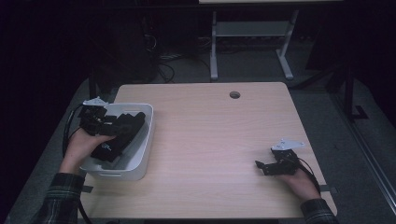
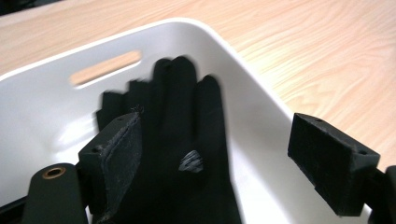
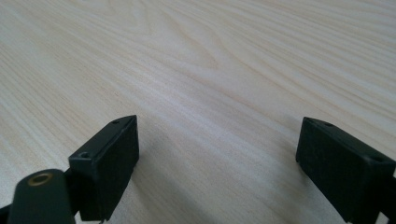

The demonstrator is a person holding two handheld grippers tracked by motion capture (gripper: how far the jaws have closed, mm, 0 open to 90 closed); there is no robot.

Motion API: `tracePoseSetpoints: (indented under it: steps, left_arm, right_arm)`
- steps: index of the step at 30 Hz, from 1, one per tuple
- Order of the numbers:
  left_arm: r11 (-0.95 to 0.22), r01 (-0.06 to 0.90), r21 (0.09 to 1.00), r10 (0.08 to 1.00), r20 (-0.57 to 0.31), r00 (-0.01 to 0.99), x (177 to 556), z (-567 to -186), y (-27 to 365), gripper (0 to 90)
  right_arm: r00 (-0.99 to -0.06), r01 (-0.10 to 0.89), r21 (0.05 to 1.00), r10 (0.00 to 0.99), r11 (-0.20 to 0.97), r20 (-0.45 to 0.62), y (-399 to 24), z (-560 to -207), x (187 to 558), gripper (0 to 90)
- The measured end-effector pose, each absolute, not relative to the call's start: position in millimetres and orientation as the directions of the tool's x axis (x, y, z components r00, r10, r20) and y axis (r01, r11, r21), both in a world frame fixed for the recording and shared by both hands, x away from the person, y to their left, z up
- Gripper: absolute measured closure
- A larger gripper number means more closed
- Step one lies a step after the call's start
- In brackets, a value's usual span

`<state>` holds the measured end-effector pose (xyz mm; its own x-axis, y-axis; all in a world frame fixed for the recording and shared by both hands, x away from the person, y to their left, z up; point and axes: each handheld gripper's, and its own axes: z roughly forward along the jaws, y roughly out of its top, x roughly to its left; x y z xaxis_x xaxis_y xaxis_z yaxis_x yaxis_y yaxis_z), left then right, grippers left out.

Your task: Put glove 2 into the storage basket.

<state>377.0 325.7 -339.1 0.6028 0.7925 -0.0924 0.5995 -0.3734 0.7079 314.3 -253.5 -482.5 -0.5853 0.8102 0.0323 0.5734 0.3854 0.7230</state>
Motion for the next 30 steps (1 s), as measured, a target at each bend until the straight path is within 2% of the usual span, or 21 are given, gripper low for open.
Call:
tracePoseSetpoints:
  steps: [18, 30]
  left_arm:
    - [-0.423, 0.505, 0.752, 0.687, -0.097, 0.720, 367, -339, 248, 16.6]
    - [-0.436, 0.481, 0.761, 0.632, -0.122, 0.765, 353, -353, 202, 16.6]
  right_arm:
    - [-0.585, 0.573, 0.723, 0.810, 0.385, 0.032, -254, -483, 314, 12.9]
    - [-0.585, 0.574, 0.723, 0.810, 0.385, 0.033, -253, -483, 314, 12.9]
